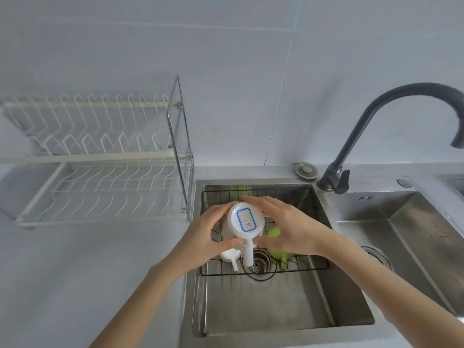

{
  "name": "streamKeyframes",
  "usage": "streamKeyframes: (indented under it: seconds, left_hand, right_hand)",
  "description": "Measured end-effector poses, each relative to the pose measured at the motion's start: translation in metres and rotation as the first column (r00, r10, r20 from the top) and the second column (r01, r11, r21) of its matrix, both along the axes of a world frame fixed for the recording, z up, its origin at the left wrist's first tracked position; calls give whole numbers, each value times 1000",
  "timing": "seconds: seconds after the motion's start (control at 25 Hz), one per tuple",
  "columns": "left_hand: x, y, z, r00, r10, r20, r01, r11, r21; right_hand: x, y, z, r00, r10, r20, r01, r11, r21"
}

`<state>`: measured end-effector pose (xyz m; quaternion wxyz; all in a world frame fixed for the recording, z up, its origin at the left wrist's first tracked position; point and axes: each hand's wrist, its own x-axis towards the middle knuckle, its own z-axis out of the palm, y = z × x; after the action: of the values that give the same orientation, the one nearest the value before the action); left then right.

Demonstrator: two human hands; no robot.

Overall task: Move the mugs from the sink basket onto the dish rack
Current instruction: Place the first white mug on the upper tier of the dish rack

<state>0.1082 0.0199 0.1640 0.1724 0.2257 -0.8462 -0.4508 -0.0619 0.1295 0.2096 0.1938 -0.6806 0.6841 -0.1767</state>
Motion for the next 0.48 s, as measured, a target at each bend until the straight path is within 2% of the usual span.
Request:
streamKeyframes:
  seconds: [0.24,0.48]
  left_hand:
    - [39,-17,47,985,75,-157,-81,996,-32]
    - [66,-58,88,978,50,-203,-80,986,-145]
  right_hand:
    - [39,-27,57,963,120,-240,-148,984,-102]
    - [66,-67,107,930,162,-331,-229,957,-176]
